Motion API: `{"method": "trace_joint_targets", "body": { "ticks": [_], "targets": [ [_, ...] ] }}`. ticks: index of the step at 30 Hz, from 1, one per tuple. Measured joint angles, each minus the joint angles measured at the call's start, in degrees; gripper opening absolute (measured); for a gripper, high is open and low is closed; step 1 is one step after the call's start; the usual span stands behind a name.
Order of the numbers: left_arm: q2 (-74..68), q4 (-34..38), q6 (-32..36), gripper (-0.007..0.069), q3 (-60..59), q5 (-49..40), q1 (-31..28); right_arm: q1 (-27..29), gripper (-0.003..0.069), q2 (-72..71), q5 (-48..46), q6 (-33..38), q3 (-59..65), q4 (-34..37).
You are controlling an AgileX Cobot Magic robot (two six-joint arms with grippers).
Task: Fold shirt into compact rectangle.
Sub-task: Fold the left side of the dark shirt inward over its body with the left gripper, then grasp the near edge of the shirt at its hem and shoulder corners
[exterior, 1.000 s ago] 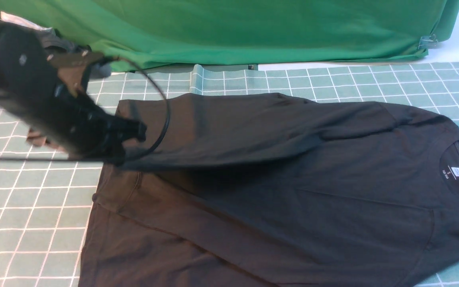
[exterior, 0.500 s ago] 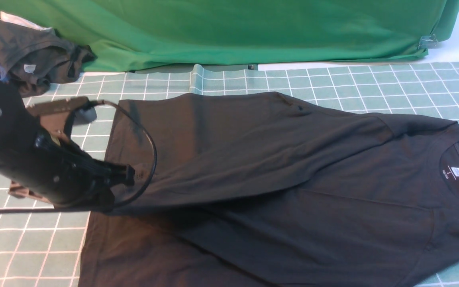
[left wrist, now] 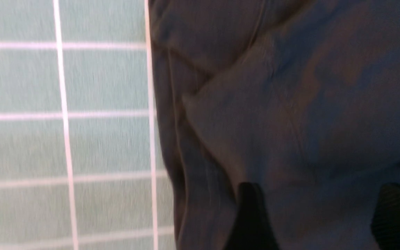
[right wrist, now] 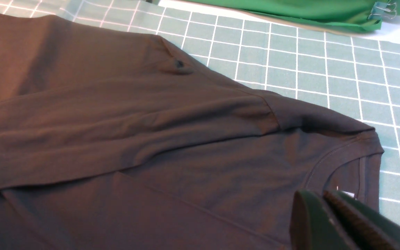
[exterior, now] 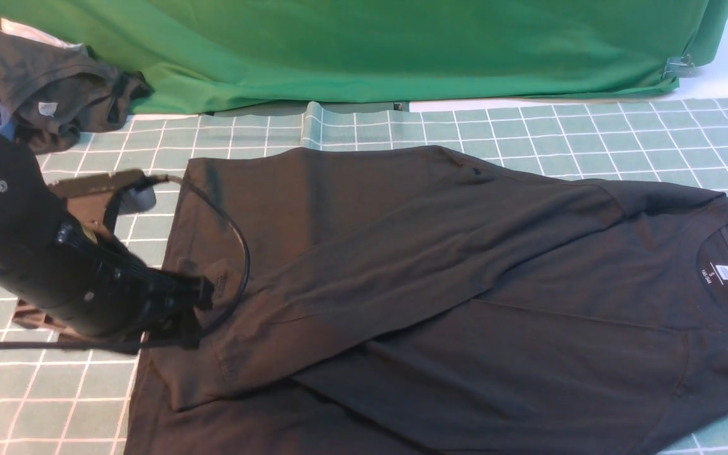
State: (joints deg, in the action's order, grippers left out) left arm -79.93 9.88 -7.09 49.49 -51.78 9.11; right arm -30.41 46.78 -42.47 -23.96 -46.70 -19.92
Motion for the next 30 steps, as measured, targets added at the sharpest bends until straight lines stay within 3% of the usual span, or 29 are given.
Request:
{"method": "trace_joint_targets", "body": {
  "ticks": [6,13,21,24,30],
  "targets": [
    [0.75,0.00,0.00,0.0467,-3.01,-7.75,0.00,0.00,0.0056,0.00,0.00,0.00,0.00,0.06],
    [2.65,-0.35,0.40,0.0452,-16.58,-3.21,0.00,0.00,0.0067,0.00,0.37,0.00,0.00,0.06],
    [2.65,-0.87,0.51,0.0449,-19.38,-0.39,0.00,0.00,0.0073,0.00,3.37,0.00,0.00,0.06],
    [2.59,-0.87,0.65,0.0419,-19.38,0.65,0.00,0.00,0.0076,0.00,3.98,0.00,0.00,0.06],
    [-1.22,1.17,0.75,0.0263,-19.38,1.29,0.00,0.00,0.0087,0.00,4.15,0.00,0.00,0.06]
  ]
}}
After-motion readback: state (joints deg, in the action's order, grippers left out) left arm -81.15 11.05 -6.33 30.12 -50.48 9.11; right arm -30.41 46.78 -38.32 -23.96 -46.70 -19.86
